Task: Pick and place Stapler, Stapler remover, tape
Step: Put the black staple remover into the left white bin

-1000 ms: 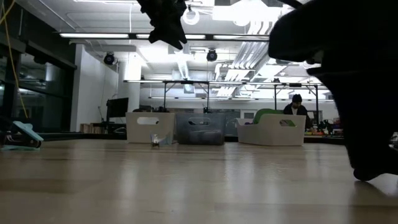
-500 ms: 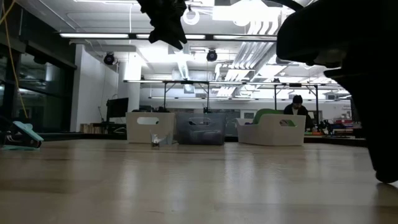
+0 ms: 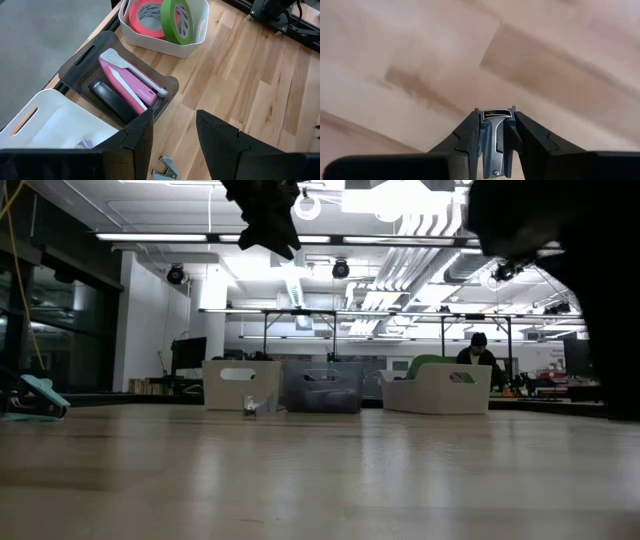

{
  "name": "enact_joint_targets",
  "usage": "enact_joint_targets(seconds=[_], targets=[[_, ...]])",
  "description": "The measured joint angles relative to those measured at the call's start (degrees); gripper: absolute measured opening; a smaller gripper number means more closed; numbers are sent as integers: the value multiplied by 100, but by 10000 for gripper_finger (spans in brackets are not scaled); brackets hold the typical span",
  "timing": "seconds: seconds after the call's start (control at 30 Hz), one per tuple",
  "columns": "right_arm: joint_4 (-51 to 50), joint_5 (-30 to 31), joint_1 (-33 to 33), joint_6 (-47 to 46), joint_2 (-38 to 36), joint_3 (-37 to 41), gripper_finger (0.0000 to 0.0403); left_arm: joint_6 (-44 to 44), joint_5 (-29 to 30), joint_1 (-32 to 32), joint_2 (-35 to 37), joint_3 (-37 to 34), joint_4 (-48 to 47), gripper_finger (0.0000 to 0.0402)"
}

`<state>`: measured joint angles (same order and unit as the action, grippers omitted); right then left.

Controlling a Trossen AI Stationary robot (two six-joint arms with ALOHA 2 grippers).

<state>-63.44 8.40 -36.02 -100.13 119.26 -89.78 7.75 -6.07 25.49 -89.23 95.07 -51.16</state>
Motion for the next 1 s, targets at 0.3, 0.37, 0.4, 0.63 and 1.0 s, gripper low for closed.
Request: enact_joint_targets(seconds=[0.3,0.37,0.4,0.63,1.0], targets=[[-942,1099,477,1089,-1106,0,89,13,-87,0,0,0,16,147],[-1060,1481,630,1386,-1451,0,89,-1,-177,0,0,0,76,147],[-1106,1698,711,1556,-1618,-2,89,1,-222,-2,0,0,108,147],[-1151,3001,1463,3256,-2788,-4,89,161,-270,-2,0,0,670,147],[160,3570,3448,6823,-3873,-4,89,74,-1078,-2,-219,0,2358,147]])
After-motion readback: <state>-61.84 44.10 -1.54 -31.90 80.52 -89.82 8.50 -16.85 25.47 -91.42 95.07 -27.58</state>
